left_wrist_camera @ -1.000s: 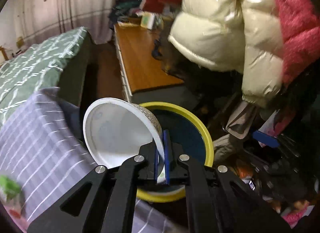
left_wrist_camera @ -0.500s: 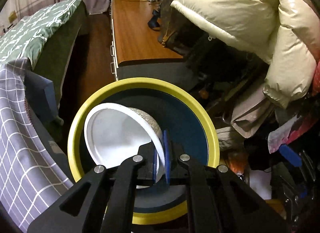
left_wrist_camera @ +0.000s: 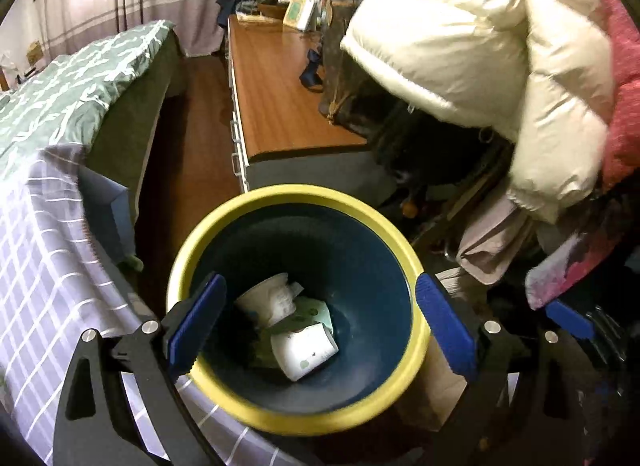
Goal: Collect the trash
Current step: 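Lower the white lid into the yellow bin and open the left gripper, then grasp the white foam net with the right gripper and lift it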
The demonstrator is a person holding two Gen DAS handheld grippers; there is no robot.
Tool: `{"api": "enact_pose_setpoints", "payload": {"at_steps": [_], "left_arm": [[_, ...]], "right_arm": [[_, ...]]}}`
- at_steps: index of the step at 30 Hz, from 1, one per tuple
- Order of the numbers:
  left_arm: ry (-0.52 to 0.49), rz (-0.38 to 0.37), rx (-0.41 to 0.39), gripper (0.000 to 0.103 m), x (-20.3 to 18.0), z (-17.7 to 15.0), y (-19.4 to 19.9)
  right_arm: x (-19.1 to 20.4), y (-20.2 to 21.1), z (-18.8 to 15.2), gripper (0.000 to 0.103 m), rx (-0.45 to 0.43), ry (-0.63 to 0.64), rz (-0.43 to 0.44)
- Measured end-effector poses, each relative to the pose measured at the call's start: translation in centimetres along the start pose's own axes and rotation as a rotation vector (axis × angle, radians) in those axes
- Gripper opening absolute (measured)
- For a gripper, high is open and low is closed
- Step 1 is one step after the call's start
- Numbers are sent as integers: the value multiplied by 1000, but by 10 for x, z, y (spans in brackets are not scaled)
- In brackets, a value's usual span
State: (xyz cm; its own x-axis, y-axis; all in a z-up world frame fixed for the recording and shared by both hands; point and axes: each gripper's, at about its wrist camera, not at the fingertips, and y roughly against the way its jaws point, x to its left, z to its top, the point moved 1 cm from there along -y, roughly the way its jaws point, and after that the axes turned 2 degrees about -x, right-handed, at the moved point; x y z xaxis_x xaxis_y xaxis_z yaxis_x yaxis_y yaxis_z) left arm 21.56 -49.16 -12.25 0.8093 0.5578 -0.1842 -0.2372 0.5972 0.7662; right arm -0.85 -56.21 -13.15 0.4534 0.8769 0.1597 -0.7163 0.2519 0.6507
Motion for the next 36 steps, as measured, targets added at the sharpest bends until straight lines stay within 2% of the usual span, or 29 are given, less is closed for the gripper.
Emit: {"api": "enact_pose_setpoints", "payload": {"at_steps": [4, 7, 10, 13, 20, 23, 26, 31, 36], "left_arm": [[46, 11, -64, 94, 16, -11, 50], [83, 44, -135, 94, 32, -27, 102], [131, 126, -228, 97, 51, -49, 162], [210, 198, -307, 98, 77, -84, 223], [378, 431, -407, 98, 126, -178, 325], [444, 513, -428, 98, 141, -217, 355], [498, 558, -442, 98, 154, -251, 379], [564, 601, -476, 98, 169, -290, 409], [593, 606, -492, 98, 182, -309, 422]], "right_arm": [[4, -2, -2, 64, 13, 11, 6], [16, -5, -2, 64, 22, 30, 32], [39, -8, -1, 64, 25, 72, 83], [76, -11, -1, 64, 36, 137, 168], [175, -13, -5, 64, 64, 299, 370], [220, -11, -7, 64, 77, 368, 453], [265, -8, -5, 64, 78, 430, 532], [337, -3, 11, 64, 49, 499, 638], [410, -20, 38, 64, 51, 529, 685]]}}
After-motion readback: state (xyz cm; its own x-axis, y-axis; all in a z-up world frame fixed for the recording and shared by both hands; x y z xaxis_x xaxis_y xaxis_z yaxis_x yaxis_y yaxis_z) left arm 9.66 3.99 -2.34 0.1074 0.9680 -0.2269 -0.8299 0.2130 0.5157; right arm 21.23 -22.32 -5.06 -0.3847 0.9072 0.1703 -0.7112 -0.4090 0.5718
